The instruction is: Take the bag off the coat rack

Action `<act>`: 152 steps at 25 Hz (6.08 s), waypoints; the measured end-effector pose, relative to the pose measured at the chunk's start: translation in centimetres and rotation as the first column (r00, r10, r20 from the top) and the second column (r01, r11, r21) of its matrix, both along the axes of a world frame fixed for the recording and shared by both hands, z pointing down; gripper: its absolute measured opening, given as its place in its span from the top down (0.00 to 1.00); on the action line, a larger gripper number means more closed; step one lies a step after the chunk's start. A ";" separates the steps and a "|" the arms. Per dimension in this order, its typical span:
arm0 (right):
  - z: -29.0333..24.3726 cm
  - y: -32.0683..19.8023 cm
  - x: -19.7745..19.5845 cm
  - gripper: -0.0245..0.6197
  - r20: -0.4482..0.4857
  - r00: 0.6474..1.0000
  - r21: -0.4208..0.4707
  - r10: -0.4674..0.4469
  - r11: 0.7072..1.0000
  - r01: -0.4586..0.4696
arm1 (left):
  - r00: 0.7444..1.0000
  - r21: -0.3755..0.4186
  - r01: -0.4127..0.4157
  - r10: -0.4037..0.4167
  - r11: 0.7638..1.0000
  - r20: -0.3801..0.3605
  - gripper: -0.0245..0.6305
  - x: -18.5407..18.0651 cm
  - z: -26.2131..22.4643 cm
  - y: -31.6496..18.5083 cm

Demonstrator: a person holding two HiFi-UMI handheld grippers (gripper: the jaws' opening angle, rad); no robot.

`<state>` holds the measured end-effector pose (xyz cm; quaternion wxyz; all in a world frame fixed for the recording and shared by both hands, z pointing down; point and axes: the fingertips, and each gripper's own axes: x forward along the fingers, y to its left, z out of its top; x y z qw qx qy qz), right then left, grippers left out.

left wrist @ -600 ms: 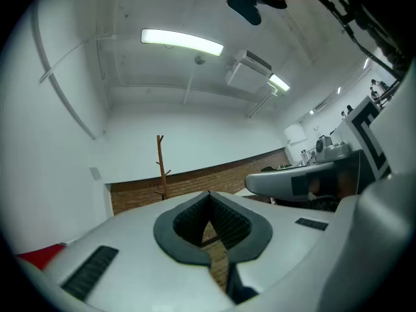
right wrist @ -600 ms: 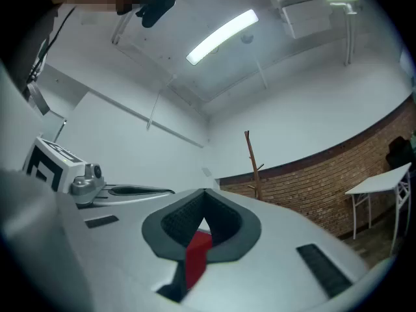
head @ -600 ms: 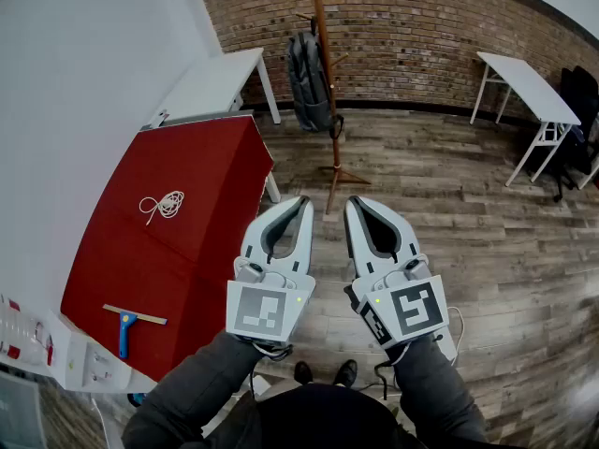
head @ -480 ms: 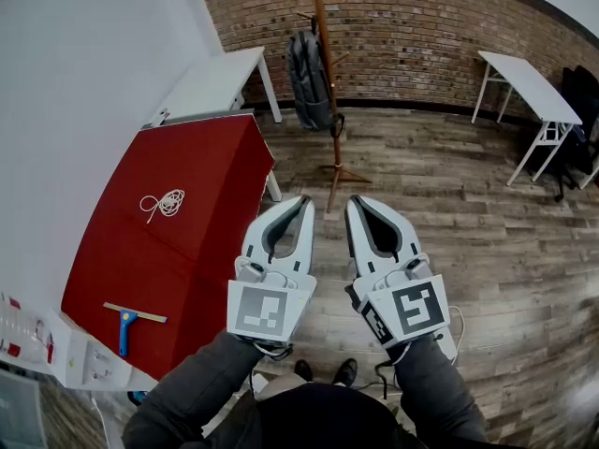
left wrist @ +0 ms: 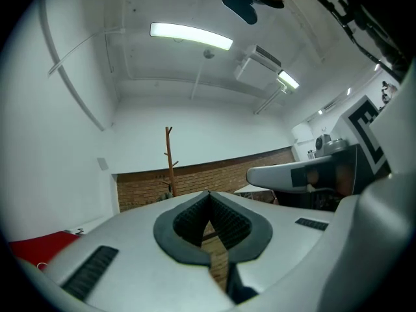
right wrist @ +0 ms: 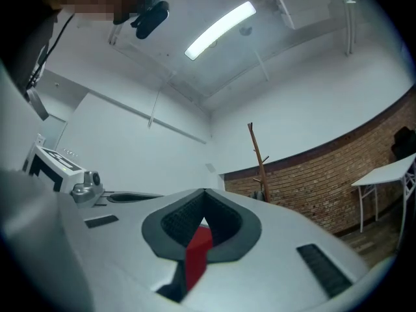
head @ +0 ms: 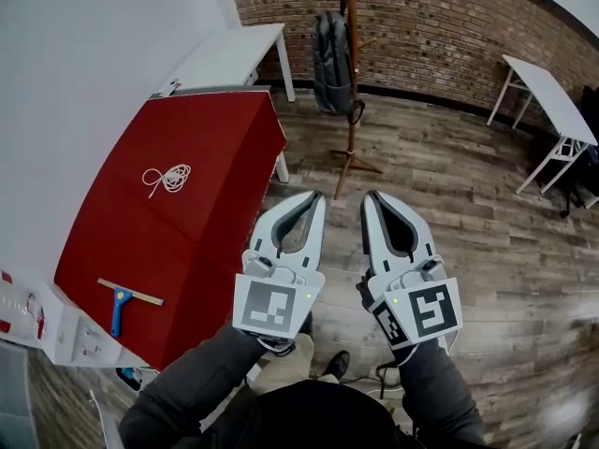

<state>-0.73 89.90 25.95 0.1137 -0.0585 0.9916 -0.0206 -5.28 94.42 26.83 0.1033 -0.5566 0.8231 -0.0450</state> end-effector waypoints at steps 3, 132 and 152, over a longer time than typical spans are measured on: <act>0.6 -0.7 -2.1 0.95 -0.007 1.000 -0.005 0.000 1.000 0.000 | 1.000 0.002 0.006 -0.006 1.000 -0.023 0.95 -2.4 1.1 -0.6; 8.2 -43.4 -59.9 0.44 -0.278 0.946 -0.051 0.168 0.981 -0.189 | 0.991 -0.016 -0.085 0.082 0.996 -0.105 0.95 -66.6 4.1 -44.4; 9.3 -45.8 -61.1 0.76 -0.298 0.904 0.022 0.306 0.949 -0.314 | 0.992 -0.032 -0.073 0.069 0.997 -0.110 0.95 -68.8 4.9 -45.1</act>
